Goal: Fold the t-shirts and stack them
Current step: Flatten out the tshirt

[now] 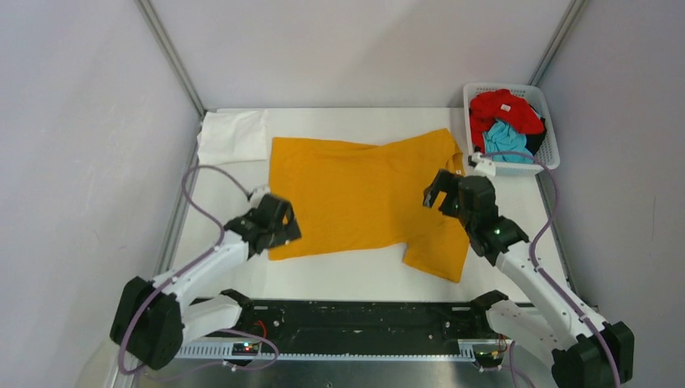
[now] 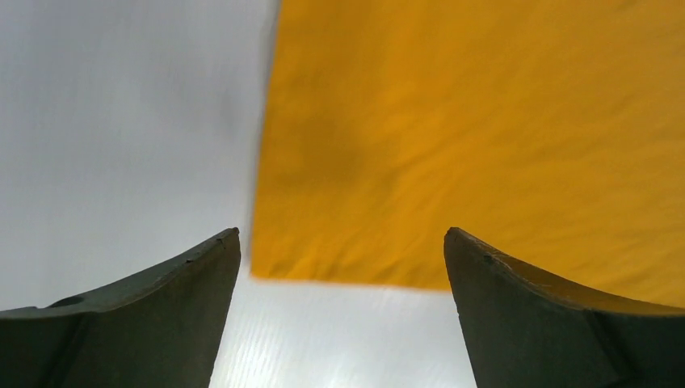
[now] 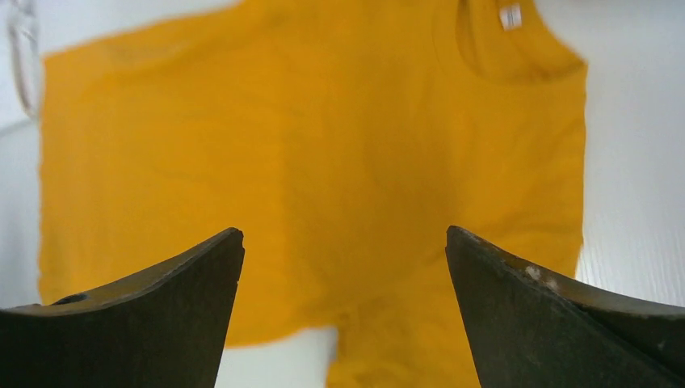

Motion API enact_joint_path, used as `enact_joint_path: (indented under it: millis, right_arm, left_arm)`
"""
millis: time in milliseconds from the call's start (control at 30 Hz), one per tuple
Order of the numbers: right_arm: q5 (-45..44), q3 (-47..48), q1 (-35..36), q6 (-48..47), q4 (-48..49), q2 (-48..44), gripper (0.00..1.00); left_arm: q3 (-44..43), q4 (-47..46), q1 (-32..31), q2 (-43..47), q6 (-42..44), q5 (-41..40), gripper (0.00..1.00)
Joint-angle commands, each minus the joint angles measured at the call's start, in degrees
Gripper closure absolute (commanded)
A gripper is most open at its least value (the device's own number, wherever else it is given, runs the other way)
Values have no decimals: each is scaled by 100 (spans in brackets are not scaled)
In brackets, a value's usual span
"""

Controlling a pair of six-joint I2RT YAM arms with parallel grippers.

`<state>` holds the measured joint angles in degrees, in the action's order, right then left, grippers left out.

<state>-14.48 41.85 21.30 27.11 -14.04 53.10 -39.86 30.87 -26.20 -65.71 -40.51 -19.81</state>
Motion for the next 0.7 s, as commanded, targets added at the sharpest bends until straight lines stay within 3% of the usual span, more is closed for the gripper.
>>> enact_joint_path:
  millis: [0,133,233,567,667]
  right_arm:
    - [-603,-331,327,481,-834,-488,1]
    - [-651,-455,456,537,-873,-501,1]
    - [-685,-458,537,490,-831,-460,1]
    - [-738,-459,627,386,-743,-373,0]
    - [-771,-457,637,373,-772,-363,1]
  left_arm:
    - [1059,336,-248,975,-1044,-3,0]
    - [1475,407,-261,1303,-1337,-91,2]
    - [1418,391,-256,1233,-1462,-64,12]
    - [1254,263,84,371,-2072,-518,29]
    - [1152,188,121,107,-2060,-348,41]
